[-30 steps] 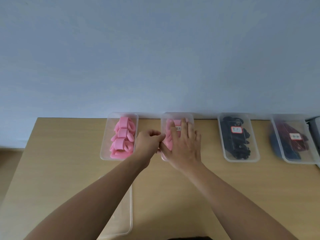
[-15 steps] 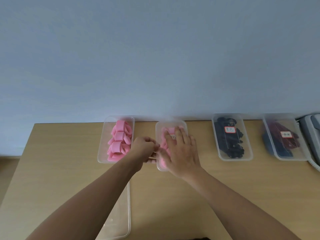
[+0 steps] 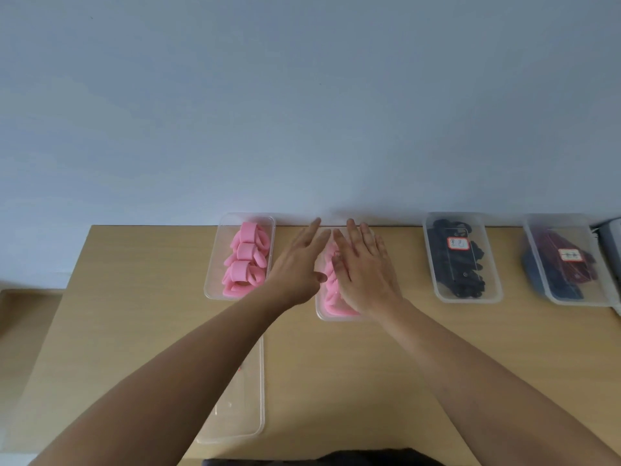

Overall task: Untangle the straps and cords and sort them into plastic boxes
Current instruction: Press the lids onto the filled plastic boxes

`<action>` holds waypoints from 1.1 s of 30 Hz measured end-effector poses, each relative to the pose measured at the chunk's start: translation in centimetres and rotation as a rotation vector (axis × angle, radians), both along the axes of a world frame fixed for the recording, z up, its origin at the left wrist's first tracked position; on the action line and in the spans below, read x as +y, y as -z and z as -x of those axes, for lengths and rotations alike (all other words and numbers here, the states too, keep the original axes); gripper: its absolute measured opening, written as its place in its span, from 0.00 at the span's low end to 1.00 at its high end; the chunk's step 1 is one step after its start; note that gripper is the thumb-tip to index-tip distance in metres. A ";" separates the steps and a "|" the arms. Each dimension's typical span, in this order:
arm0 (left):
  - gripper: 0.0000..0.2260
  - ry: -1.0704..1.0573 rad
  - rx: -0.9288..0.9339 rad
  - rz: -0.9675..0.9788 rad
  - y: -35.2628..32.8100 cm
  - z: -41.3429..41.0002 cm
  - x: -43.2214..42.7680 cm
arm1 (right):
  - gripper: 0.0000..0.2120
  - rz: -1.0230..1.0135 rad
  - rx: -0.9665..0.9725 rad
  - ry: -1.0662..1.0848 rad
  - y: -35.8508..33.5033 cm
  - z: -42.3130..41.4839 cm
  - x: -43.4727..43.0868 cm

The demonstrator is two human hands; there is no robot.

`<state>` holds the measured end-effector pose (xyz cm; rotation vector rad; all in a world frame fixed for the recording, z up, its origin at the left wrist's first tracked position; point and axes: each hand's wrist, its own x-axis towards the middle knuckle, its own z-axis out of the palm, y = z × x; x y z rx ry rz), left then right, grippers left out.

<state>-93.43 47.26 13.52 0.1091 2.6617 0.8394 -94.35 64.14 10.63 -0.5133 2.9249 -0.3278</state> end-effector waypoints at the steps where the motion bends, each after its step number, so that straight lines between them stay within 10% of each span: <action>1: 0.38 0.089 -0.024 0.040 0.1 0.3 -0.2 | 0.28 0.049 0.017 0.019 -0.1 -0.2 0.4; 7: 0.36 0.291 -0.085 0.139 0.3 0.3 -1.4 | 0.36 0.120 -0.047 0.136 1.1 -5.1 1.6; 13: 0.68 0.448 -0.145 0.245 0.6 0.4 -1.9 | 0.37 0.005 -0.044 0.163 1.5 -5.0 1.2; 22: 0.70 0.374 -0.108 0.242 0.1 2.5 -1.4 | 0.38 -0.022 -0.078 0.175 0.7 -2.6 0.9; 28: 0.50 0.302 0.149 0.238 -0.8 -1.2 -2.1 | 0.37 0.034 -0.105 0.218 -0.9 -2.7 0.6; 33: 0.17 0.145 0.625 0.032 -1.4 -7.2 -5.0 | 0.22 0.319 0.323 0.128 -2.3 -8.9 -3.5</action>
